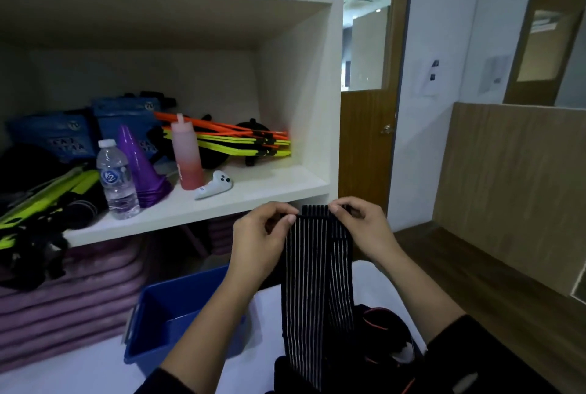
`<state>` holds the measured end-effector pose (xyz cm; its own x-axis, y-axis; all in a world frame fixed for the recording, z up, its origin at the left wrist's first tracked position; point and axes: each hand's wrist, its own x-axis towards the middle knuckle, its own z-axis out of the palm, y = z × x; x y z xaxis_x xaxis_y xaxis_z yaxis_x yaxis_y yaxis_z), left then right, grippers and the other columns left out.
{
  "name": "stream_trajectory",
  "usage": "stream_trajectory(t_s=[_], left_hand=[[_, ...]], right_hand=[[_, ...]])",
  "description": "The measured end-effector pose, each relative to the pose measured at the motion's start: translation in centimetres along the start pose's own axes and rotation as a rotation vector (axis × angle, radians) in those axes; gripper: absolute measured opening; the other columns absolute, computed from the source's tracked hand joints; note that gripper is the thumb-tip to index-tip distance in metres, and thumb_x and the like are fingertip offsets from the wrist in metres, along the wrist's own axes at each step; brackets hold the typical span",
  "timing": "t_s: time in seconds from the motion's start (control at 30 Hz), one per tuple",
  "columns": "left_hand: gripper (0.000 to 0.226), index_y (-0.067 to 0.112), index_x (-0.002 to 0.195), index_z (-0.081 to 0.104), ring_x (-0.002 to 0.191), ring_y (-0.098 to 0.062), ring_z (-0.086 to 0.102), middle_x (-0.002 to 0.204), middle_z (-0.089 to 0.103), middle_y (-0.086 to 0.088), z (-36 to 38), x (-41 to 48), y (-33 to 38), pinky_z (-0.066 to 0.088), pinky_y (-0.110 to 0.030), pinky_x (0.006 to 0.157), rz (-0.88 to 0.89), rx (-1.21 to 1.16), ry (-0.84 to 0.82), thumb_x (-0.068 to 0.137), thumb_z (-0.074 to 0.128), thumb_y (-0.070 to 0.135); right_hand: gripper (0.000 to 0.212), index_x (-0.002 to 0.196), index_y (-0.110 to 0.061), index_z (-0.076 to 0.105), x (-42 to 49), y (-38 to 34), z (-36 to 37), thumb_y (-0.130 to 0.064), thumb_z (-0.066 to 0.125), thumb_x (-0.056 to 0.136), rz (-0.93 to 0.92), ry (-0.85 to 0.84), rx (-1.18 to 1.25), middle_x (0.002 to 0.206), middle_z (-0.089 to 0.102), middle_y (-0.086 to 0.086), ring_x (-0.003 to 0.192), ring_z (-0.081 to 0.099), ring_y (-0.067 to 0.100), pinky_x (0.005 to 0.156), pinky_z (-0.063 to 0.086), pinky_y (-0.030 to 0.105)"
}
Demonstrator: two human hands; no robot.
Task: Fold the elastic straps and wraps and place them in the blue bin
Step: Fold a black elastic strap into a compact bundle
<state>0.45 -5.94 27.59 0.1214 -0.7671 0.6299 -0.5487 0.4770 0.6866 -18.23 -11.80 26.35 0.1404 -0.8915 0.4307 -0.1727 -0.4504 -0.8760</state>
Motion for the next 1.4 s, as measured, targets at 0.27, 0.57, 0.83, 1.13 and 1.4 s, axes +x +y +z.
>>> stream_trajectory(t_s=[0.27,0.57,0.83,1.13,1.4], left_hand=[[0.008,0.019,0.084,0.070,0.073,0.001,0.058,0.083,0.067,0.008,-0.7,0.7,-0.3,0.044,-0.009,0.065,0.003,0.089,0.099,0.083,0.065,0.014],[0.011,0.025,0.087,0.072,0.064,0.001,0.052,0.077,0.063,0.007,-1.6,0.3,-0.7,0.040,-0.009,0.062,-0.054,0.019,0.222,0.081,0.069,0.016],[0.022,0.019,0.109,0.066,0.082,0.010,0.059,0.086,0.066,0.017,-2.8,0.1,-1.1,0.045,-0.008,0.071,-0.183,-0.125,0.226,0.094,0.051,0.026],[0.017,0.023,0.097,0.068,0.095,-0.012,0.064,0.096,0.070,0.005,-6.4,0.7,-1.6,0.050,-0.041,0.093,-0.306,-0.309,0.516,0.094,0.051,0.023],[0.025,0.018,0.107,0.066,0.101,-0.016,0.064,0.103,0.070,0.000,-13.0,-0.6,-2.5,0.050,-0.045,0.095,-0.343,-0.215,0.640,0.091,0.054,0.033]], right_hand=[[0.043,0.100,-0.030,0.067,-0.2,-1.9,3.5,-0.050,0.029,0.096,0.119,-0.196,0.180,0.110,0.065,0.002,0.110,0.059,0.017,0.094,0.047,0.034],[0.021,0.111,-0.013,0.056,0.1,-2.9,5.7,-0.010,0.056,0.091,0.021,-0.274,0.209,0.103,0.061,0.001,0.096,0.061,0.010,0.077,0.053,0.018],[0.015,0.101,-0.007,0.060,1.5,-5.2,8.1,-0.016,0.055,0.091,-0.076,-0.137,0.247,0.094,0.068,0.008,0.090,0.067,0.020,0.079,0.056,0.032],[0.025,0.114,-0.021,0.049,1.8,-7.1,13.6,-0.022,0.058,0.090,-0.195,-0.297,0.219,0.102,0.062,-0.006,0.093,0.062,0.002,0.082,0.052,0.022],[0.013,0.091,-0.028,0.055,1.4,-9.7,20.4,-0.017,0.059,0.089,-0.250,-0.356,0.345,0.090,0.067,-0.001,0.087,0.066,0.012,0.078,0.054,0.030]])
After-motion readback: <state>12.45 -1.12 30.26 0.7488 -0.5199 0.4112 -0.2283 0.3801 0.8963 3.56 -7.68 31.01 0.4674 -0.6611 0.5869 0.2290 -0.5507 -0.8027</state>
